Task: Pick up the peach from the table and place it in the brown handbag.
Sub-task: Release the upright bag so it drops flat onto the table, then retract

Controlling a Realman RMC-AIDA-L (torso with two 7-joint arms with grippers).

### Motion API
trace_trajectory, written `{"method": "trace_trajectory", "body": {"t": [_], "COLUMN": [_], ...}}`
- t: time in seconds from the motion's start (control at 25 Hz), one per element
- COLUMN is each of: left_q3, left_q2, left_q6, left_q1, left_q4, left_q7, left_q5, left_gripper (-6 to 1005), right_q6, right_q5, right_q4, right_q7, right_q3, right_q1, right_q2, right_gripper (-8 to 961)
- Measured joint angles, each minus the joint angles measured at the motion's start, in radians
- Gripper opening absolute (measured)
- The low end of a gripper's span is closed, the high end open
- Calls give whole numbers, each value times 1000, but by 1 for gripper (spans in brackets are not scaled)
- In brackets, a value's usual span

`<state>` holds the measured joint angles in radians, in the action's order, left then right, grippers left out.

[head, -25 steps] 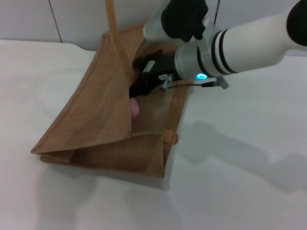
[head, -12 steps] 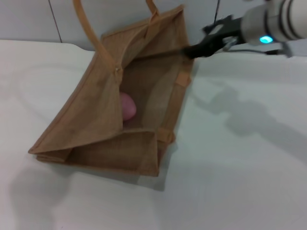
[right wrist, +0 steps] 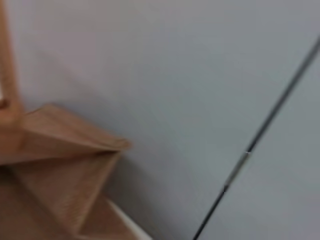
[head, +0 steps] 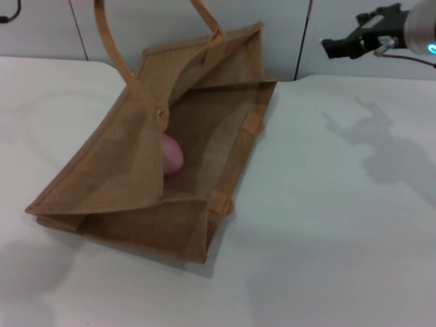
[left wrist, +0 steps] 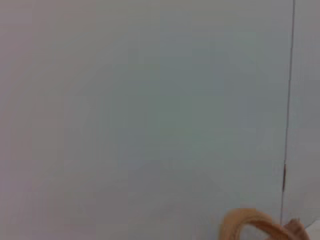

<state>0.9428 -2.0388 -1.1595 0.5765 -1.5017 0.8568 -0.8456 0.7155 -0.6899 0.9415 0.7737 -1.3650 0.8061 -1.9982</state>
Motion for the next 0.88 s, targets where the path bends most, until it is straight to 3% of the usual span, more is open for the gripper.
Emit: {"method": "trace_trajectory", "body": {"t": [0.24,0.68,0.88], "left_q3": [-19,-26,-30], "left_q2": [2,4,-1], "left_q6": [77,71,79], "left_q1": [-33,49,15], "left_q4": [112,243,255], "left_q7": [120,223,299], "left_q5": [-175,-201,-301], "left_gripper": [163,286,392], "right_q6": [-52,-47,-62], "right_q5": [-6,-8,-13], "right_q4": [81,68,60], "right_q7": [0,-1,-1], "right_q3": [3,4,-2], "right_q1": [-69,-52,-46], "right_q2": [-19,-19,-22], "right_gripper": [815,815,815]}}
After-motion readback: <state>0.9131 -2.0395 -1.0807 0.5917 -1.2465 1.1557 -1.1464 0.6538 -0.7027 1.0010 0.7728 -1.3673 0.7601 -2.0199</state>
